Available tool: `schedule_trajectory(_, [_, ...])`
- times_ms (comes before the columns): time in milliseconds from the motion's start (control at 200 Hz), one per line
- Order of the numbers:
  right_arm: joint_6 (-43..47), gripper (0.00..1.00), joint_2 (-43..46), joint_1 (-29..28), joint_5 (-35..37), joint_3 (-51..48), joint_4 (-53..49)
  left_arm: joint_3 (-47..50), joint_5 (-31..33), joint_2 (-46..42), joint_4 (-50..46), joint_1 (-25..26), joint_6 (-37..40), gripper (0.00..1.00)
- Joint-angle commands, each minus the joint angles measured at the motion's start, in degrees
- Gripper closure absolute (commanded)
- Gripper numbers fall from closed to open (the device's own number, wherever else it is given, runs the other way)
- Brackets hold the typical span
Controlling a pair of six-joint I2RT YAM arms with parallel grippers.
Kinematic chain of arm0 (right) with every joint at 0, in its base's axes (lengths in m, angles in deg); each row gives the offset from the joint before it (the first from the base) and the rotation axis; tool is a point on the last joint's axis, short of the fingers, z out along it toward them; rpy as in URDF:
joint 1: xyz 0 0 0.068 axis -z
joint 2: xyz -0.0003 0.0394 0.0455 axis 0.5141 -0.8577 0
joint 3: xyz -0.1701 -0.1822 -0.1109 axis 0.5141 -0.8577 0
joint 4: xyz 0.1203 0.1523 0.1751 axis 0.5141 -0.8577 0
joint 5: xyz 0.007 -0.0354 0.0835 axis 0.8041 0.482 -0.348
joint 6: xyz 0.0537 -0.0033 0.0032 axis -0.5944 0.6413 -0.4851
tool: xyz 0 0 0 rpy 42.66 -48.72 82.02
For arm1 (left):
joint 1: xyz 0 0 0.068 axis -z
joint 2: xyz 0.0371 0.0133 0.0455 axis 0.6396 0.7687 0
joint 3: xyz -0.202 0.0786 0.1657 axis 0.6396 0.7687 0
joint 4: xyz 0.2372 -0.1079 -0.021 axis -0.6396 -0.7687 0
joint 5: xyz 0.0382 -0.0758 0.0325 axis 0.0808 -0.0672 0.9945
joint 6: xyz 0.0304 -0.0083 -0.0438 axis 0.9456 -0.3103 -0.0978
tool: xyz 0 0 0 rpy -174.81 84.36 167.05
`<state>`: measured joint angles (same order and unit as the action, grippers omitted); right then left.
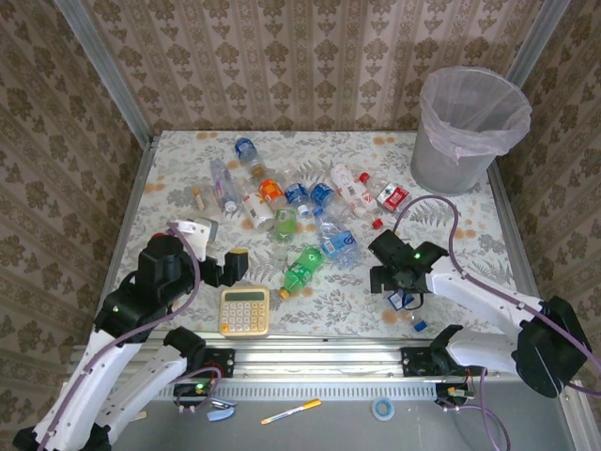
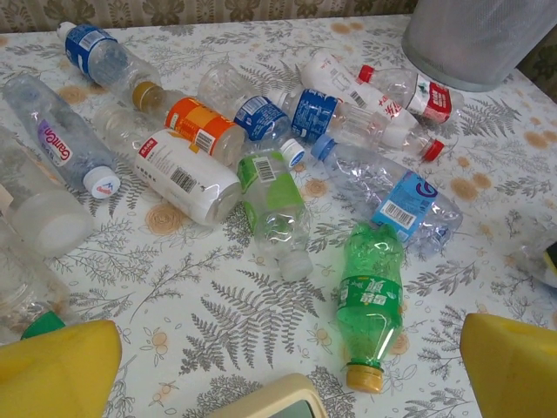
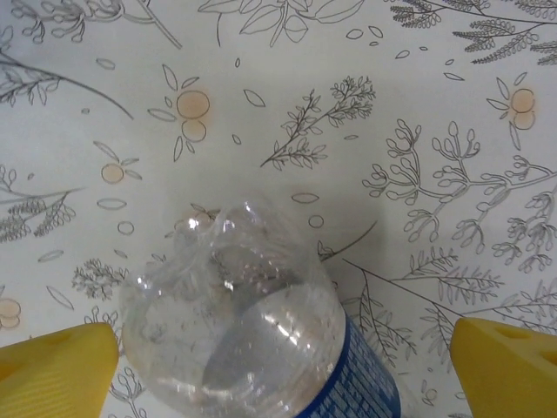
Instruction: Throw the plastic bottles in the bin
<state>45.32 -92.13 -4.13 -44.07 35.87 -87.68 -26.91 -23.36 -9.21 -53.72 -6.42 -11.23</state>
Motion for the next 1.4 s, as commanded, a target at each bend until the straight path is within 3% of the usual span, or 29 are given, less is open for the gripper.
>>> schedule_trajectory(0, [1.0, 0.02, -2.1, 1.5, -2.2, -1.4, 3.5, 1.1, 1.0, -2.2, -1.8, 0.2, -1.0, 0.0])
schedule_trajectory(315, [2.4, 0.13, -7.7, 3.9, -5.7, -2.4, 8.3, 2.0, 2.3, -3.0, -1.7, 0.0, -0.9, 0.0])
schedule_trajectory(735, [3.5, 0.44, -8.5, 5.2, -8.3, -1.9, 10.1, 2.3, 2.5, -3.0, -1.6, -0.6, -0.8, 0.0])
schedule_trajectory(1020, [6.7, 0.5, 0.2, 6.9, -10.3, 6.6, 8.3, 2.6, 2.5, -3.0, -1.4, -1.3, -0.8, 0.0])
schedule_trajectory(1240, [10.1, 0.53, 3.4, 14.7, -18.2, 17.5, 9.3, 2.8, 2.1, -3.0, -1.3, -1.9, -0.8, 0.0])
schedule_trajectory(1400, [11.9, 0.56, 7.1, 18.9, -17.0, 25.3, 14.9, 3.0, 1.9, -3.0, -1.1, -2.5, -0.8, 0.0])
